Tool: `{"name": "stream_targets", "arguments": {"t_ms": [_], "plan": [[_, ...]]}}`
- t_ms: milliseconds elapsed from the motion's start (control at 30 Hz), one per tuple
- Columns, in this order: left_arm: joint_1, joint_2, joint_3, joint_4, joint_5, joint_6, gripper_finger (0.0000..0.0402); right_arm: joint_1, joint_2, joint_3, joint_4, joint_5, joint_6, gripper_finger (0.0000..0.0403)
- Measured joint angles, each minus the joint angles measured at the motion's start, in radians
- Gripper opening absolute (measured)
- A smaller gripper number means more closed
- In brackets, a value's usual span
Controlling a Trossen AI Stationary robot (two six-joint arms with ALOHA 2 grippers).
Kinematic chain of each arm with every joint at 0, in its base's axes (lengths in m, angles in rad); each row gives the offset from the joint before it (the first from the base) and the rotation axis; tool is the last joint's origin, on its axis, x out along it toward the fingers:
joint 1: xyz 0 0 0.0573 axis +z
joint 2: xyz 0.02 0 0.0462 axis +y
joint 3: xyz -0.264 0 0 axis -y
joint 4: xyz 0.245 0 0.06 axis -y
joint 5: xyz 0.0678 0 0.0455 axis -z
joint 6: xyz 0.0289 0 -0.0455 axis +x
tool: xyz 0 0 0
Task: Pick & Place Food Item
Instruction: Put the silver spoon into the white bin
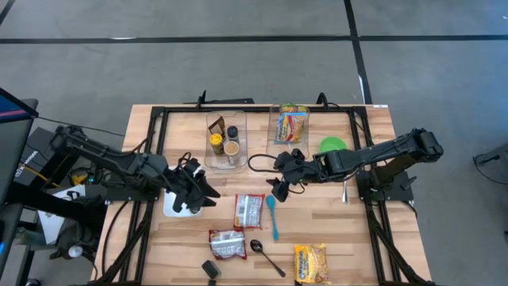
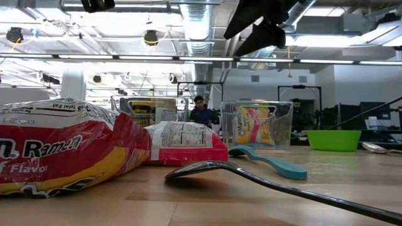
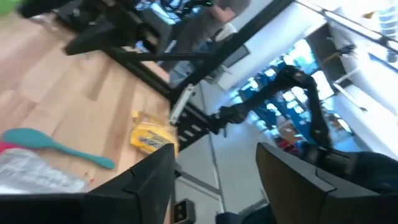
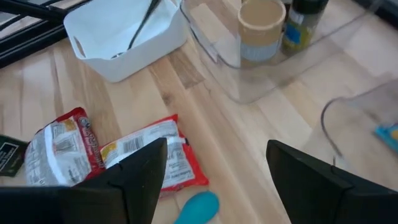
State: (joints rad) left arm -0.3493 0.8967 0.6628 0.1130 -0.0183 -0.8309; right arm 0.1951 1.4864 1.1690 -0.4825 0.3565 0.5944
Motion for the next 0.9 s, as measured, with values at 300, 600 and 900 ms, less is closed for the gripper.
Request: {"name": "stream_targets", "arguments": {"t_ms": [300,600,900], "plan": [[-0.026,0.000,0.000,-0.146,-0.236,-0.023,0.0167,0.002,0.000,0.000,-0.148,-0.064,0.247,0.0269],[-0.024,0.000,0.000,-0.151,-0.300,-0.015,0.0130,0.008,0.000,0.000,-0.427,-0.074,0.476,0.0269],[-0.021,0.000,0.000,-0.150,-0.371,-0.012,0.0121,0.020,0.000,0.000,-0.788,-0.076,0.749,0.0269]]}}
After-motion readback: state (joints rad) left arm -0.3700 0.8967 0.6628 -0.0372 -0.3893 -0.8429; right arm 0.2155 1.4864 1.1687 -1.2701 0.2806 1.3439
